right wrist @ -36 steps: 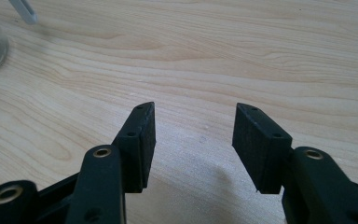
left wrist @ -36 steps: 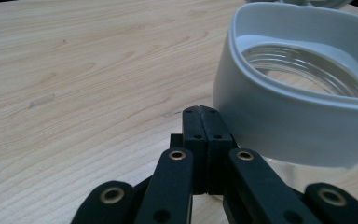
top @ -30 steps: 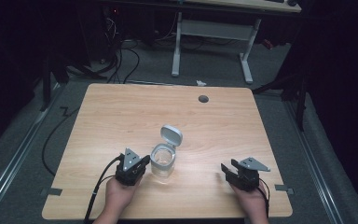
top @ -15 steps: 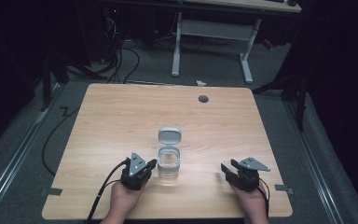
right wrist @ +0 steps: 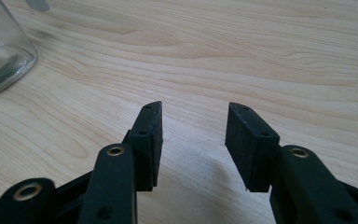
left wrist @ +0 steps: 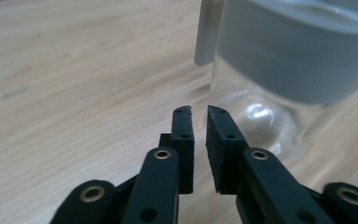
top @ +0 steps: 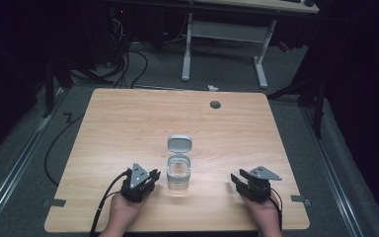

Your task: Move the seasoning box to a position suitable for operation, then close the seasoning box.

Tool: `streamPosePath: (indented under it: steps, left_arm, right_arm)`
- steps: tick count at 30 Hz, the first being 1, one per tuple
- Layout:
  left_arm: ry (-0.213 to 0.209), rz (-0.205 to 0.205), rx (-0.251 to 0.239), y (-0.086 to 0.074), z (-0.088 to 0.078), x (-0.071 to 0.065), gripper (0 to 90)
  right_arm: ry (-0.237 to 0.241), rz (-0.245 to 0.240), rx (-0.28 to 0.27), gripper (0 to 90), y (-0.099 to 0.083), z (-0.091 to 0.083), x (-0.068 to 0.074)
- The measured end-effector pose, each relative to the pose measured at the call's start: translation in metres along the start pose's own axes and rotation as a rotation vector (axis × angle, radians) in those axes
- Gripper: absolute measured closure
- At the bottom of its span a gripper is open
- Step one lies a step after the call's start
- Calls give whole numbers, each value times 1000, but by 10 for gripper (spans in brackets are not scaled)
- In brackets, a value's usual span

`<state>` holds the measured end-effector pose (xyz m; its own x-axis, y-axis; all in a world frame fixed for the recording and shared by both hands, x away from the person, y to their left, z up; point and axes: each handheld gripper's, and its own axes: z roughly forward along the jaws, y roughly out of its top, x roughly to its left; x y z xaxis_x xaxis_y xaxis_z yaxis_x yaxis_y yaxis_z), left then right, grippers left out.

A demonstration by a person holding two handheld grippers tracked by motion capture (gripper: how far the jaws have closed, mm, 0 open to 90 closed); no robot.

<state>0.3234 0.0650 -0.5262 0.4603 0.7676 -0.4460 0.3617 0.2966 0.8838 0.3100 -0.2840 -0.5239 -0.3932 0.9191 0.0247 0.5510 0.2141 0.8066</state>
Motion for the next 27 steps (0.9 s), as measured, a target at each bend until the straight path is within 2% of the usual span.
streamPosePath:
  steps: [3,4,6,9,12,18,24,27]
  left_arm:
    - [2,-6,3,-4,-5,5,779]
    - [7,4,14,-6,-7,7,751]
    - [7,15,19,-6,-11,8,738]
    - [-14,5,11,-6,-16,6,712]
    - [-19,14,19,-10,-16,3,702]
    - [-19,21,18,-12,-16,-2,672]
    - [-16,-26,17,-9,-19,-1,664]
    - [-27,-35,10,-7,-25,-1,655]
  right_arm:
    - [2,-8,-8,533,3,2,4]
    - [0,-43,-25,521,8,5,10]
    - [-5,-47,-31,522,10,5,12]
    - [-14,-75,-55,539,14,8,20]
    - [-12,-85,-46,551,15,12,23]
    - [-9,-70,-15,540,19,17,25]
    - [1,-26,-28,522,29,15,22]
    - [7,-33,-44,538,38,16,23]
